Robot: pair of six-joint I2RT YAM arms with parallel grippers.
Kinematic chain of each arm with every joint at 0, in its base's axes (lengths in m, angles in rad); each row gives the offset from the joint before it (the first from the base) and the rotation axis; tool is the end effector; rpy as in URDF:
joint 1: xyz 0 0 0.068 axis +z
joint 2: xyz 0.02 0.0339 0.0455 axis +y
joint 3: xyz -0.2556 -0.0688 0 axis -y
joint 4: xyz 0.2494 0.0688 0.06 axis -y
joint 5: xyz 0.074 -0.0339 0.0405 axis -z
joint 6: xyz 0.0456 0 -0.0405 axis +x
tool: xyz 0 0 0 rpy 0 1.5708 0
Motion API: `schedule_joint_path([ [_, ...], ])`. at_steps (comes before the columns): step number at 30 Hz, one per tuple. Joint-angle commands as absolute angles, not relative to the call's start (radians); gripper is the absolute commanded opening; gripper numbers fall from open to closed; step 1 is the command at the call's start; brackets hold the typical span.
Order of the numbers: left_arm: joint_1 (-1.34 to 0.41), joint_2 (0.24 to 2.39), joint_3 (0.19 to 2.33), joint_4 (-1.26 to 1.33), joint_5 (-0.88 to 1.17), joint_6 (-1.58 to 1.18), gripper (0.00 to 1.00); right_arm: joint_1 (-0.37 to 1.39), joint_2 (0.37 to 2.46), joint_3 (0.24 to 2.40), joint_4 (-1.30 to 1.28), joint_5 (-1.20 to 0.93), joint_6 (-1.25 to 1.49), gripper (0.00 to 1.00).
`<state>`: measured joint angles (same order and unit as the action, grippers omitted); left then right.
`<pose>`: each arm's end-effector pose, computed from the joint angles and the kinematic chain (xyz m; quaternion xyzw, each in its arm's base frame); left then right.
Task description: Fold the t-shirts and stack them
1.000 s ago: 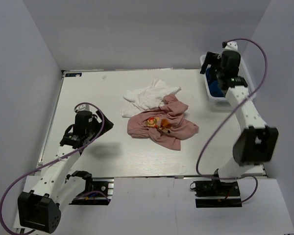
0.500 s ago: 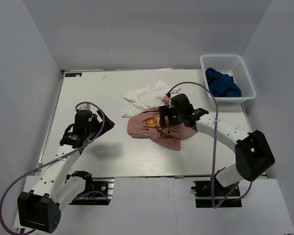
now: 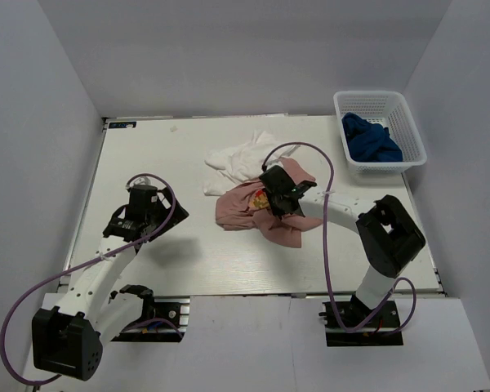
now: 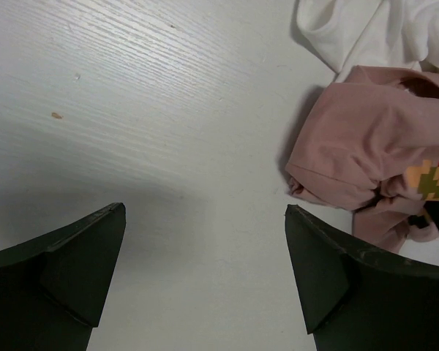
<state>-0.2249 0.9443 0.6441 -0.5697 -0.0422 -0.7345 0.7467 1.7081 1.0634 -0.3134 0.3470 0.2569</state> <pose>0.1985 -0.0434 0.2127 -0.2437 0.9069 -0.1408 0.3136 0.2730 0.2315 0.1692 -0.1772 0.9237 -0.0014 0.3396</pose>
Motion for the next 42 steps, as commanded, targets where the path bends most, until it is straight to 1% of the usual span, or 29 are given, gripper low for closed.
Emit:
schedule_joint_path([
  [1, -0.23, 0.927, 0.667, -0.6, -0.075, -0.749, 1.0, 0.742, 1.658, 1.161, -0.31, 0.486, 0.241, 0.0],
  [6, -0.23, 0.902, 0.646, -0.589, -0.066, -0.749, 1.0, 0.732, 1.447, 1.291, -0.253, 0.532, 0.157, 0.0],
  [8, -0.23, 0.902, 0.646, -0.589, -0.066, -0.749, 1.0, 0.719, 1.382, 1.359, -0.213, 0.599, 0.099, 0.0],
  [9, -0.23, 0.893, 0.646, -0.589, -0.066, -0.758, 1.0, 0.703, 1.365, 1.406, -0.177, 0.615, 0.081, 0.0],
  [14, -0.23, 0.882, 0.646, -0.598, -0.075, -0.758, 1.0, 0.658, 1.342, 1.511, -0.086, 0.742, -0.076, 0.0],
  [15, -0.23, 0.882, 0.646, -0.598, -0.075, -0.758, 1.0, 0.638, 1.342, 1.529, -0.016, 0.756, -0.095, 0.0],
  [17, -0.23, 0.882, 0.646, -0.598, -0.084, -0.758, 1.0, 0.594, 1.35, 1.561, 0.03, 0.805, -0.15, 0.0],
  [18, -0.23, 0.882, 0.646, -0.598, -0.084, -0.758, 1.0, 0.585, 1.353, 1.563, 0.135, 0.807, -0.167, 0.0],
  [20, -0.23, 0.891, 0.627, -0.588, -0.084, -0.767, 1.0, 0.508, 1.409, 1.621, 0.214, 0.833, -0.233, 0.0],
  [21, -0.23, 0.891, 0.627, -0.588, -0.084, -0.767, 1.0, 0.508, 1.41, 1.65, 0.222, 0.839, -0.253, 0.0],
  [22, -0.23, 0.902, 0.627, -0.578, -0.084, -0.767, 1.0, 0.45, 1.467, 1.676, 0.235, 0.848, -0.267, 0.0],
  [23, -0.23, 0.902, 0.627, -0.578, -0.084, -0.767, 1.0, 0.433, 1.491, 1.765, 0.254, 0.851, -0.293, 0.0],
  [24, -0.23, 0.913, 0.638, -0.587, -0.093, -0.767, 1.0, 0.413, 1.514, 1.797, 0.255, 0.854, -0.301, 0.0],
  [25, -0.23, 0.922, 0.649, -0.588, -0.094, -0.767, 1.0, 0.355, 1.593, 1.869, 0.25, 0.847, -0.304, 0.0],
  [26, -0.23, 0.922, 0.649, -0.588, -0.106, -0.767, 1.0, 0.336, 1.618, 1.947, 0.223, 0.841, -0.307, 0.0],
  [30, -0.23, 0.922, 0.649, -0.588, -0.117, -0.767, 1.0, 0.192, 1.784, 2.11, 0.186, 0.798, -0.299, 0.0],
  [34, -0.23, 0.922, 0.638, -0.558, -0.117, -0.767, 1.0, 0.106, 1.89, 2.097, 0.055, 0.641, -0.12, 0.0],
  [35, -0.23, 0.922, 0.638, -0.558, -0.117, -0.758, 1.0, 0.063, 1.91, 2.042, 0.039, 0.625, -0.092, 0.0],
  [36, -0.23, 0.931, 0.652, -0.558, -0.117, -0.758, 1.0, 0.046, 1.916, 2.014, 0.032, 0.529, -0.066, 0.0],
  [37, -0.23, 0.94, 0.666, -0.558, -0.117, -0.749, 1.0, 0.032, 1.922, 1.988, 0.023, 0.499, 0.027, 0.0],
  [38, -0.23, 0.94, 0.678, -0.558, -0.104, -0.739, 1.0, -0.022, 1.945, 1.941, 0.008, 0.474, 0.059, 0.0],
  [39, -0.23, 0.94, 0.678, -0.558, -0.092, -0.739, 1.0, -0.037, 1.951, 1.89, 0.003, 0.389, 0.084, 0.0],
  [40, -0.23, 0.94, 0.692, -0.558, -0.092, -0.739, 1.0, -0.058, 1.963, 1.866, 0.003, 0.373, 0.147, 0.0],
  [42, -0.23, 0.94, 0.724, -0.558, -0.065, -0.729, 1.0, -0.08, 1.989, 1.766, 0.005, 0.347, 0.163, 0.0],
])
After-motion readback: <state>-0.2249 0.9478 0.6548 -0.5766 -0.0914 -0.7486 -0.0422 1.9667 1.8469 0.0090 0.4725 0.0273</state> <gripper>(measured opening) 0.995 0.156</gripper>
